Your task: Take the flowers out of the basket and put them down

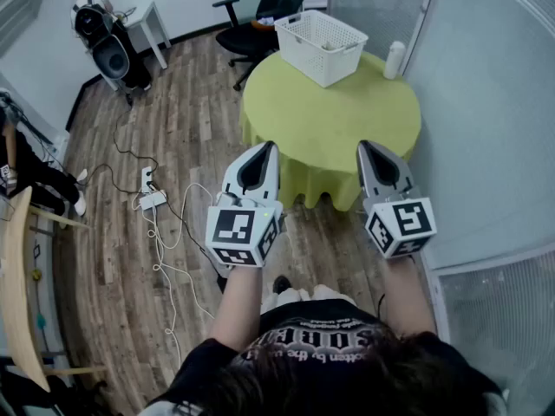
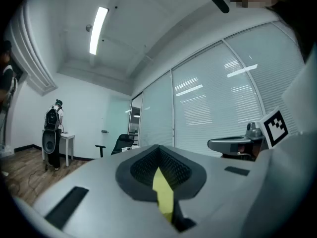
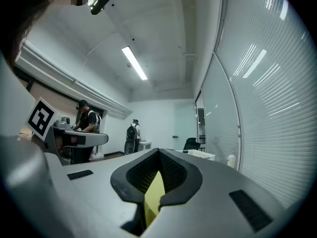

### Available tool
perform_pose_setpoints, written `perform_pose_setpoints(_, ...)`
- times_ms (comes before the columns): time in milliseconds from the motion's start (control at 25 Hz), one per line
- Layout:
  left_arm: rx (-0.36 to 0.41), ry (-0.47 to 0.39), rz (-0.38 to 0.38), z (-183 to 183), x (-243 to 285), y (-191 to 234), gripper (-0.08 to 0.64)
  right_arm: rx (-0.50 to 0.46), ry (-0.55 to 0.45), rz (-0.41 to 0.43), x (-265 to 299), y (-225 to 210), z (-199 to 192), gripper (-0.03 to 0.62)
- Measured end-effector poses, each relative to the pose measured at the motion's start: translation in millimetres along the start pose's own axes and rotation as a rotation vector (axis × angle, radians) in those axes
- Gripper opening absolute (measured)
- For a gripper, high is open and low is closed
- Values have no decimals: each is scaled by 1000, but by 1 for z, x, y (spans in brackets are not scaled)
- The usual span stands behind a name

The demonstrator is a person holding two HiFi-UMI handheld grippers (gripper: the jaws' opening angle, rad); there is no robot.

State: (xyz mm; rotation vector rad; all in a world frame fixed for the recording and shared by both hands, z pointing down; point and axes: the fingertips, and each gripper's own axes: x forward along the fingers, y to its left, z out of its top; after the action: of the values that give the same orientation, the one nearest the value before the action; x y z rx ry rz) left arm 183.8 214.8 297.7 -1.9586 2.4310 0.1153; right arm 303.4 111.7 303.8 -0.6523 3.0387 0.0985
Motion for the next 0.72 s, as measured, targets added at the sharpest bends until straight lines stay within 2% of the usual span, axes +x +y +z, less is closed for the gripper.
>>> perform_pose_setpoints(280, -16, 3, -18, -1, 3, 13, -3, 40, -14, 87, 15, 19, 0, 29)
perform_pose_setpoints(720, -11, 2, -42, -4, 15, 53, -3, 27, -31, 41, 52, 27, -3, 29)
